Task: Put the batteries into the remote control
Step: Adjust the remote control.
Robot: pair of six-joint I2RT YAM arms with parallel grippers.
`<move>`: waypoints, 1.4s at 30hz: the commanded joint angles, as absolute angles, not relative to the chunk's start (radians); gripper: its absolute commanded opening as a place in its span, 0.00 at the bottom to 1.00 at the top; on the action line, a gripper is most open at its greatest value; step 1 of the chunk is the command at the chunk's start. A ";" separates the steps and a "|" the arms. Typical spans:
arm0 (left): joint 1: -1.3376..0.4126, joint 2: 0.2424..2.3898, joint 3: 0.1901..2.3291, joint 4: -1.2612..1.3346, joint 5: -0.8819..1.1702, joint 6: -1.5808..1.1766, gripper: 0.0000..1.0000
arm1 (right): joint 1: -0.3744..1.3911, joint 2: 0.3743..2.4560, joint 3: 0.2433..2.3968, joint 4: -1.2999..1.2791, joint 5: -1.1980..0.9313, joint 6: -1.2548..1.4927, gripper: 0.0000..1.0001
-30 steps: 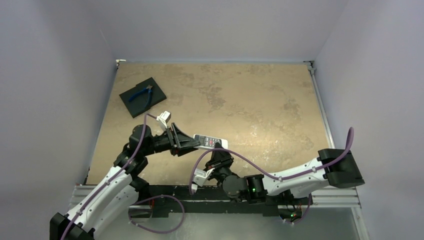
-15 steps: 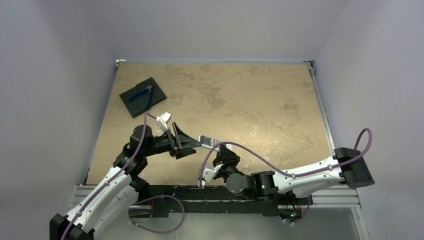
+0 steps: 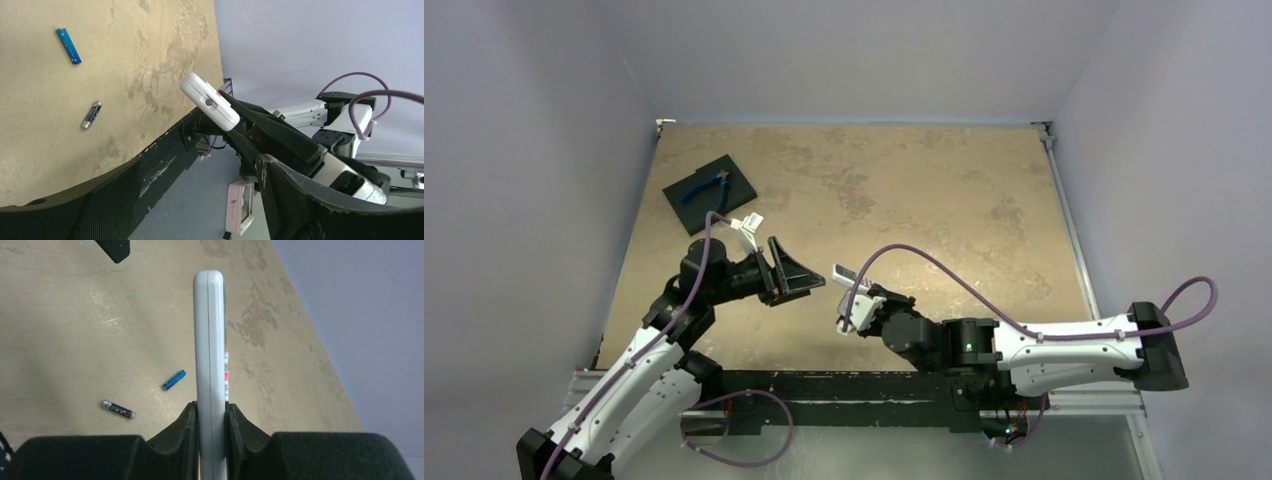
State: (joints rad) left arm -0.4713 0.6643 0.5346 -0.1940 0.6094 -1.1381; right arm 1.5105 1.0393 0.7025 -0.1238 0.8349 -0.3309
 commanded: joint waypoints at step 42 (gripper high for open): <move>-0.468 0.729 0.828 -0.534 0.788 -0.417 0.95 | 0.832 1.162 0.965 -0.325 -0.852 0.185 0.00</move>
State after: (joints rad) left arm -0.4713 0.7364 0.7971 -0.5522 0.6891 -0.4515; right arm 0.8379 1.1423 0.9642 -0.4030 -0.6754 0.1474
